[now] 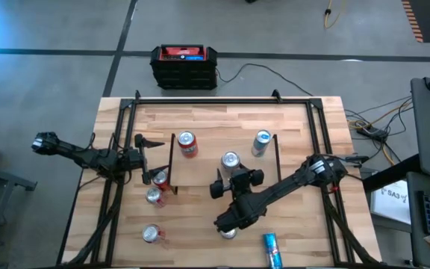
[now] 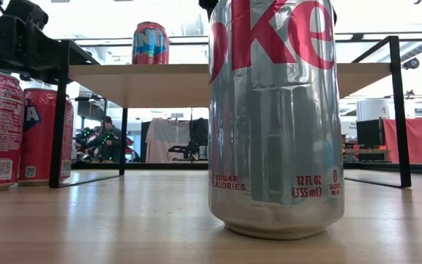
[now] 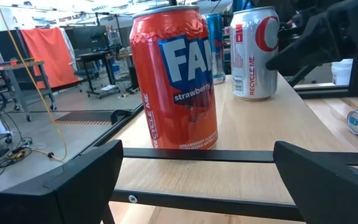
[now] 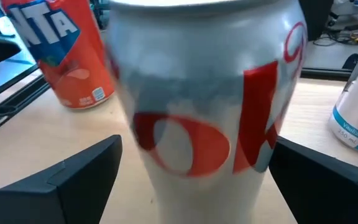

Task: Place canned beverage on shelf
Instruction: Put the right silver red soda can on the shelf

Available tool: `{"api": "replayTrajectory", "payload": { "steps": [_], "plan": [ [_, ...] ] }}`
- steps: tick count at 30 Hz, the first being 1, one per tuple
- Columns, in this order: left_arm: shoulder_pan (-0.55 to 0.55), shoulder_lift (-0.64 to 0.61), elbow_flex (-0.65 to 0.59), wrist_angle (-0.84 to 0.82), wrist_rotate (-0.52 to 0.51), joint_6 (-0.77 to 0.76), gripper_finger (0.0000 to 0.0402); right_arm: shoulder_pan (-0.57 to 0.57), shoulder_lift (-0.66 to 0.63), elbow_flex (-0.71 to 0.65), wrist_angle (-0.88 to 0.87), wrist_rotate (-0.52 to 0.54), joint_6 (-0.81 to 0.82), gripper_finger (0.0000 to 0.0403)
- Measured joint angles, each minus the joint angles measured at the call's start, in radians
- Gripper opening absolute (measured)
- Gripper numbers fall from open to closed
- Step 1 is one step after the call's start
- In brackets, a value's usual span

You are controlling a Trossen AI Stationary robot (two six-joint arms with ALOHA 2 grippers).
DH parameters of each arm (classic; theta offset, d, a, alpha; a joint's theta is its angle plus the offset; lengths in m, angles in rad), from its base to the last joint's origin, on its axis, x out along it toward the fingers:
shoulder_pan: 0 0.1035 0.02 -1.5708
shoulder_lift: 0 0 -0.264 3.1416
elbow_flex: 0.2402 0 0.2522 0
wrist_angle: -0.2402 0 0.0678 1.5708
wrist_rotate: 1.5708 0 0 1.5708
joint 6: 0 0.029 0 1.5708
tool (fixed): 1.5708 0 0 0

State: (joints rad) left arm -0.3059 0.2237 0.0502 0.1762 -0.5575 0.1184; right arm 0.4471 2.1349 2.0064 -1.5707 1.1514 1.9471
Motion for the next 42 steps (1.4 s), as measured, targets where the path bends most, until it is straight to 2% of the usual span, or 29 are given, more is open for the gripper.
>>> {"api": "replayTrajectory", "payload": {
  "steps": [14,25,42],
  "plan": [
    [0.000,0.000,0.000,0.000,0.000,0.000,0.0400,-0.029,0.000,0.000,0.000,-0.030,0.017,0.0377],
    [0.000,0.000,0.000,0.001,0.000,0.000,0.0400,-0.035,0.000,0.000,-0.002,-0.049,0.017,0.0300],
    [0.000,0.000,0.000,0.001,0.000,0.000,0.0400,-0.043,-0.003,0.000,0.002,-0.053,0.011,0.0308]
  ]
}}
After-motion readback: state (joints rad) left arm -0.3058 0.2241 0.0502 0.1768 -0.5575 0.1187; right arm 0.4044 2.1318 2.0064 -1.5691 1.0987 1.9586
